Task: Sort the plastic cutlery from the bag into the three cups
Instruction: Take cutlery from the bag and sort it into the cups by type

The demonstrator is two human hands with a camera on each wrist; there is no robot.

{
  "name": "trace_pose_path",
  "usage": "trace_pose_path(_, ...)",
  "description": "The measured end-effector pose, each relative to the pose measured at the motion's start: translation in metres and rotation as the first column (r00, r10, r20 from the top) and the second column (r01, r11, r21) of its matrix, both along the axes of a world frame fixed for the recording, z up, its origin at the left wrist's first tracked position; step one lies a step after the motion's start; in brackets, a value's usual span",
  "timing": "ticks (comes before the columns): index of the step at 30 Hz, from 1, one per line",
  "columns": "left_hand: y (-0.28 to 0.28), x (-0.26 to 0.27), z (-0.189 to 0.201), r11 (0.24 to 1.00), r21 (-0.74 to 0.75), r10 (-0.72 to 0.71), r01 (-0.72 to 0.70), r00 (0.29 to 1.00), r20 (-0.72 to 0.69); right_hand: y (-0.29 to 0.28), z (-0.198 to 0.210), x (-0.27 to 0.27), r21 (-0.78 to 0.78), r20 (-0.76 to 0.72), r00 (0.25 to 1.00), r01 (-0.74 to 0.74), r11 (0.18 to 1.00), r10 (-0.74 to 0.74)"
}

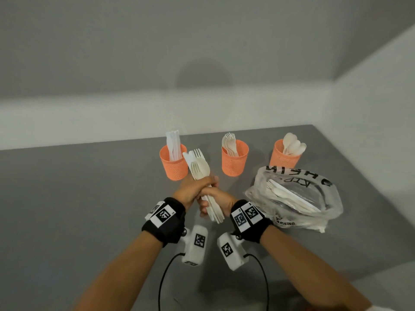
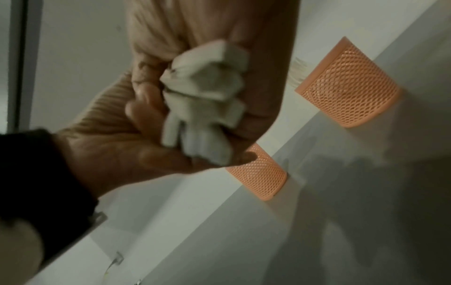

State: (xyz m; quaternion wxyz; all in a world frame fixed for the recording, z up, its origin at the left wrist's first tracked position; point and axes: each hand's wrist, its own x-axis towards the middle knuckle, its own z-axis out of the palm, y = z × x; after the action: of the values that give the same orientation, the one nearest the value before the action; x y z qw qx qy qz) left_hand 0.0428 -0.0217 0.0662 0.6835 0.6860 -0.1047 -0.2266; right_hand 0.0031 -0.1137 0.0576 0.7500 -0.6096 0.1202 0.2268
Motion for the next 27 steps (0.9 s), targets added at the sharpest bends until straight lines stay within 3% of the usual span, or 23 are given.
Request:
trace_pose_path(2,-0.004,0.002,-0.001,0.990,0.067,0.120,-0.124,0.991,0.059,-0.001,-0.003,0.004,-0.138,0.109,0.992,0.076,0.988,-0.061)
trace_pose_path(4,-0.009,0.003,0.000,0.968,0.056,0.245,-0.246,0.969,0.033,0.002,-0.007,0.006,-0.247,0.236,0.965,0.172,0.954,-0.113)
trace_pose_path(7,-0.016,0.002,0.001,0.970,0.052,0.234,-0.236,0.971,0.042,0.007,-0.011,0.007,-0.255,0.309,0.938,0.240,0.937,-0.156)
trace_pose_path(11,-0.010,0.007,0.007,0.987,0.106,0.118,-0.124,0.991,0.060,-0.001,-0.011,0.002,-0.085,0.194,0.966,0.191,0.978,-0.172)
trace_pose_path(16,0.001,0.014,0.017,0.944,0.033,0.324,-0.328,0.941,0.100,-0.009,-0.013,-0.002,0.048,0.133,0.976,0.167,0.985,-0.172)
trace_pose_path(21,0.004,0.018,0.013,0.913,0.048,0.387,-0.405,0.898,0.209,-0.012,-0.011,-0.007,0.069,0.126,0.984,0.116,0.991,-0.124)
trace_pose_path(27,-0.002,0.018,0.013,0.888,0.061,0.441,-0.457,0.880,0.175,-0.015,-0.010,-0.008,0.113,0.095,0.971,0.206,0.972,-0.218)
